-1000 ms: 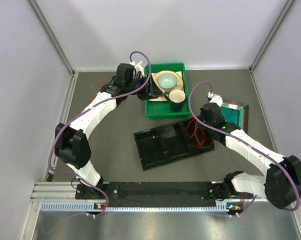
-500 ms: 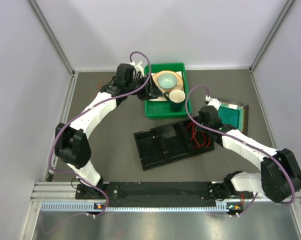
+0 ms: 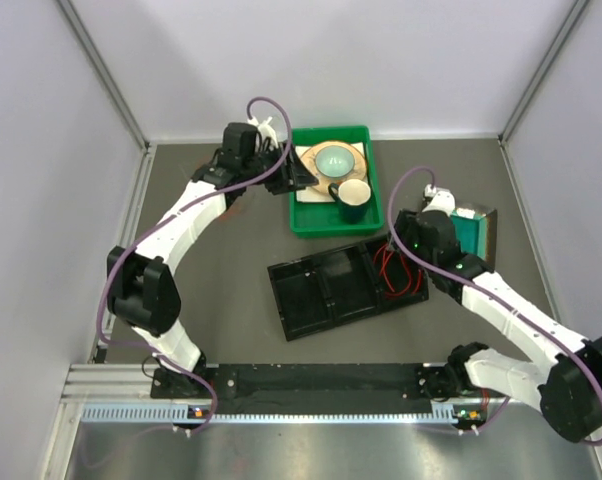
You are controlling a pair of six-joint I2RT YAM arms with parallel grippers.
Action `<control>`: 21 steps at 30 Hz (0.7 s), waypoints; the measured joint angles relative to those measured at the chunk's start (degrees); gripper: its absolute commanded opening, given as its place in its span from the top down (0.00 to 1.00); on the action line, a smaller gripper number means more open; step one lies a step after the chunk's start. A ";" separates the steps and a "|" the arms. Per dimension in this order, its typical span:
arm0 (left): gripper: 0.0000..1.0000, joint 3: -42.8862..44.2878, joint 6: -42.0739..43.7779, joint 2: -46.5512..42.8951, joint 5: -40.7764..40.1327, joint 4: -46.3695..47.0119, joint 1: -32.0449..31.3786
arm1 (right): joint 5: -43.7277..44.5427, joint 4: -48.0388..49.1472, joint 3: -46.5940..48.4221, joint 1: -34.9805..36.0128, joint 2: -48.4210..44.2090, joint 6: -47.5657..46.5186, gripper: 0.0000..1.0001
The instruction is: Untangle the cables
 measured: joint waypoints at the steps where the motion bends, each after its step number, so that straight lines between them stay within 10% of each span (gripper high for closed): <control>1: 0.45 0.20 0.11 0.00 -0.13 -0.02 0.31 | 0.17 -0.44 0.17 0.00 -0.63 -0.11 0.36; 10: 0.35 2.32 7.15 0.17 -16.02 -4.72 2.71 | 3.26 -2.91 0.66 0.00 -9.88 -0.96 0.22; 12: 0.18 3.26 9.35 1.11 -24.41 -6.60 2.73 | 3.45 -2.82 0.68 0.00 -11.19 -0.96 0.22; 21: 0.18 10.88 12.50 16.13 -48.19 -11.50 5.97 | 3.21 -1.40 0.02 0.00 -12.24 -0.81 0.22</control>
